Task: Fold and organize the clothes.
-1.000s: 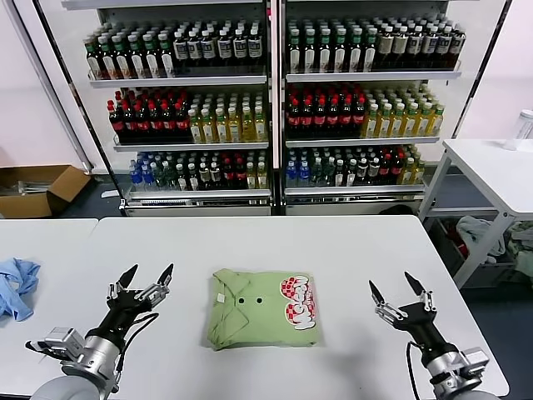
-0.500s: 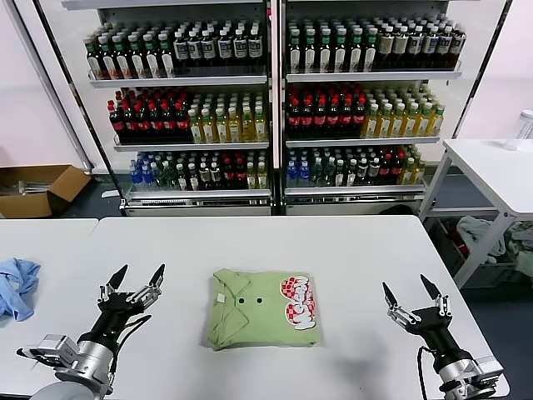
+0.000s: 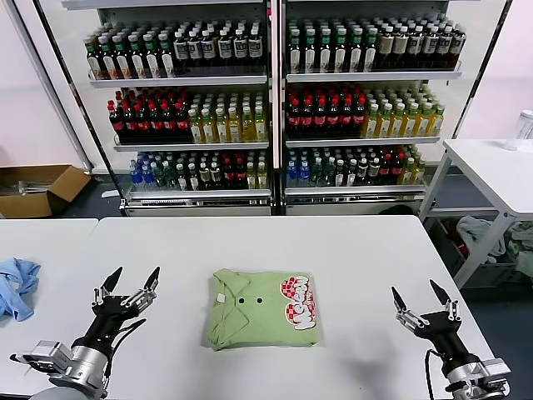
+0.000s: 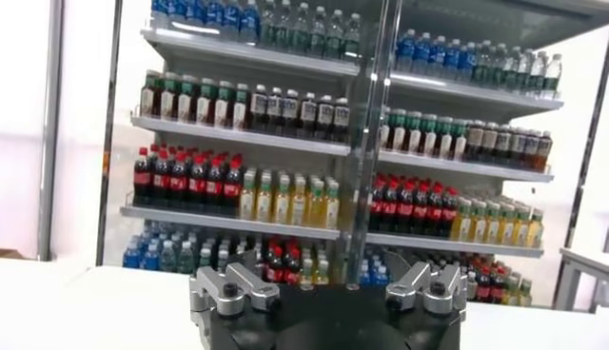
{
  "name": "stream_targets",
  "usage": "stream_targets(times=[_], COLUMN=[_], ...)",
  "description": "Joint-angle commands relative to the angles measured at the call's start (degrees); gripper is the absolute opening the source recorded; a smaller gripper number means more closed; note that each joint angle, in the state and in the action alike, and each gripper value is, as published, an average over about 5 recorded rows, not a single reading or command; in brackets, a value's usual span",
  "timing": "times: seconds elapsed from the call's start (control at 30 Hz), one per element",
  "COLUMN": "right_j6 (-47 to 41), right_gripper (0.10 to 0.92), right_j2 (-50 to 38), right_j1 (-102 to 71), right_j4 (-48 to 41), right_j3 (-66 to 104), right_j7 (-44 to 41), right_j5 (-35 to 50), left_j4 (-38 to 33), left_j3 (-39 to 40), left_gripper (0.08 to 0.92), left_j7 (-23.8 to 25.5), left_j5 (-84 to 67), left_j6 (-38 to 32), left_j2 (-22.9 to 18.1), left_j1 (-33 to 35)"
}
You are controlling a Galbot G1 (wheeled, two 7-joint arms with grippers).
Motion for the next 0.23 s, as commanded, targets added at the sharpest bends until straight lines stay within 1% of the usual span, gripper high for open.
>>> stream_targets(times=[0.03, 0.23], right_j6=[-1.1, -1.2], right_gripper=[0.823, 0.823], right_j2=[0.8, 0.9], right_j1=[-0.3, -0.1], right_j4=[0.2, 0.2], right_j3=[1.4, 1.9], right_j7=[-0.2, -0.3], right_j5=[-0.7, -0.7], left_j4=[0.1, 0.1], left_j3=[-0.2, 0.1], left_gripper=[0.823, 0.823], left_j7=[1.1, 1.3], left_j5=[0.4, 0.4], left_j6=[-0.4, -0.3], left_j2=[0.2, 0.5], left_j1=[-0.2, -0.4])
